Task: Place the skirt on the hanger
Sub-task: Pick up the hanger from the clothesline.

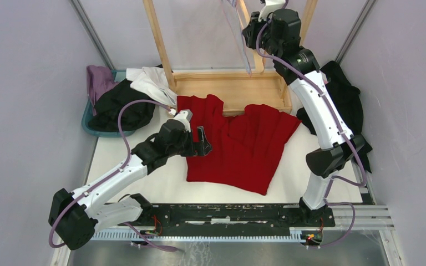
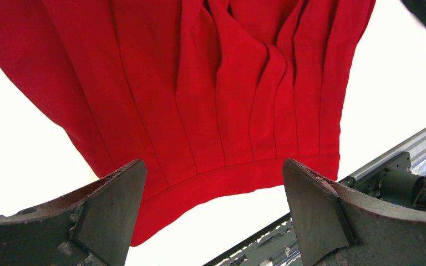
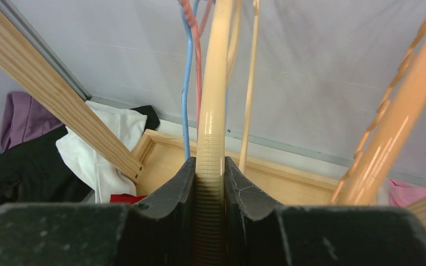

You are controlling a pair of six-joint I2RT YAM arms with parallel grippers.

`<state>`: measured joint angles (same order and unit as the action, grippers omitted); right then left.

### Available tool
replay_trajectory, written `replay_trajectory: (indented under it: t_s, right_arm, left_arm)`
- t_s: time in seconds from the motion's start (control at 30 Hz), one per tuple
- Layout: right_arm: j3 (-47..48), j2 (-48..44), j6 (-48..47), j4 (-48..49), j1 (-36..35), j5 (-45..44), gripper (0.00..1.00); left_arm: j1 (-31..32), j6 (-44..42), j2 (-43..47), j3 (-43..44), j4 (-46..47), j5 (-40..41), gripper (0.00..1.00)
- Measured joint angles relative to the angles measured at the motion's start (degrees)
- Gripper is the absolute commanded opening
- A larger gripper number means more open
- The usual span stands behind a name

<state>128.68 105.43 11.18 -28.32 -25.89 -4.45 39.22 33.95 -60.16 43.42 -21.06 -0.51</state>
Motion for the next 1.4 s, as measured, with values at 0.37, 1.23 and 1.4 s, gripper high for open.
replay_trajectory:
  t_s: [0.37, 1.23, 1.4]
  right_arm:
    - [-5.3, -2.7, -1.1, 4.9, -0.2, -2.1, 0.01]
    - [-32.1, -29.3, 0.8, 12.0, -0.3, 0.4, 0.01]
    - [-36.4, -36.7, 1.9, 6.3, -0.3, 4.7, 0.01]
  left_arm:
    - [0.0, 0.0, 0.4, 0.0, 0.0, 0.0, 0.99]
    - [0.0, 0.0, 2.8, -0.1, -1.8, 0.5, 0.99]
    - [0.0, 0.0, 3.2, -0.1, -2.8, 0.5, 0.99]
